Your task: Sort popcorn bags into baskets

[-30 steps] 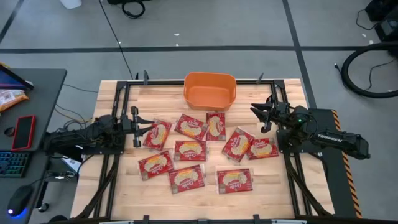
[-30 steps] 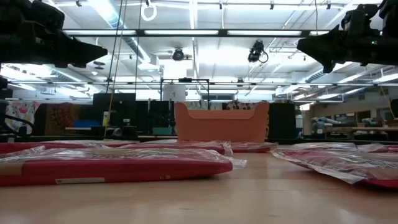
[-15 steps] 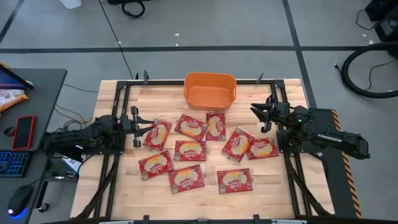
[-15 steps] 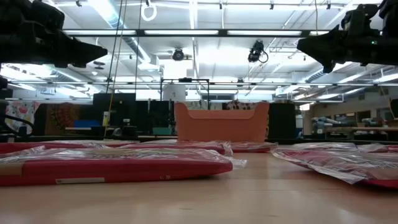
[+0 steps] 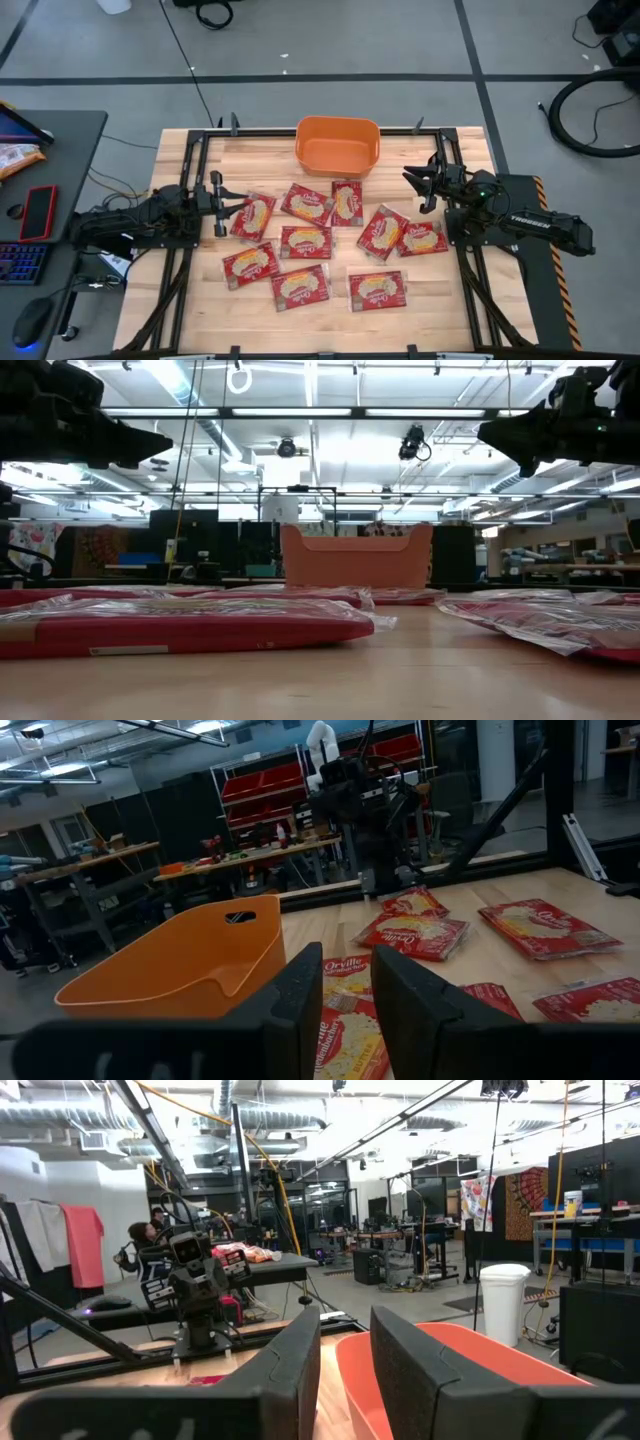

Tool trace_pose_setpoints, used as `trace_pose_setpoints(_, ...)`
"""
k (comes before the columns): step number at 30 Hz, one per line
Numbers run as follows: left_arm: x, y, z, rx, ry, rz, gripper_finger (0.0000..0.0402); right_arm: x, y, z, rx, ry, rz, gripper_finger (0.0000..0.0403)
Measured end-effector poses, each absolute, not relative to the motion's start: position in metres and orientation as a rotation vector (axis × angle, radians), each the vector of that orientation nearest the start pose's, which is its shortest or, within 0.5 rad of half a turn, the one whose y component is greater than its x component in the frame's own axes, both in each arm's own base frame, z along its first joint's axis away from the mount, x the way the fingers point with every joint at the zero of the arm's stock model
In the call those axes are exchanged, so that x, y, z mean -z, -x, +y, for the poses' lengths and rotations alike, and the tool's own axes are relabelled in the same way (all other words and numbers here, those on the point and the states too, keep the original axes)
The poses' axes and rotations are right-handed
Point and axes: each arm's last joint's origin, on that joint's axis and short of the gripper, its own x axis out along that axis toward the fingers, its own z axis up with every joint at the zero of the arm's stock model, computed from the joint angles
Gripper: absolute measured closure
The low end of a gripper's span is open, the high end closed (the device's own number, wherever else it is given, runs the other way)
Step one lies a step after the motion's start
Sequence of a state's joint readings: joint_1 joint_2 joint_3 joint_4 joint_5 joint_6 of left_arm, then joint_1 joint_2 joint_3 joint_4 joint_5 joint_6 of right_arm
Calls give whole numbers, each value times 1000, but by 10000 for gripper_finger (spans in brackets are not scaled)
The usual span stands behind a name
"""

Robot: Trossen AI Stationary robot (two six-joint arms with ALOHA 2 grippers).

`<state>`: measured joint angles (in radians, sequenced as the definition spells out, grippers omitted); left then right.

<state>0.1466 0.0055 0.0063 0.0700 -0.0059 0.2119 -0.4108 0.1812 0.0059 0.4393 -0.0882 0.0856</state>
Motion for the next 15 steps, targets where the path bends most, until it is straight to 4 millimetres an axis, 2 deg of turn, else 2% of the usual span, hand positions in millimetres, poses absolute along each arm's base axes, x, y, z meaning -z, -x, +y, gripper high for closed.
trace_pose_setpoints(4, -172, -96, 14, -155, -166, -63, 308, -193, -98, -40, 309, -19, -270, 306)
trace_pose_setpoints(9, -176, -96, 14, -118, 209, -127, 308, -193, -98, -40, 310, -19, -271, 306)
trace_pose_setpoints(15, -177, -96, 14, -102, 386, -146, 308, -193, -98, -40, 309, -19, -270, 306)
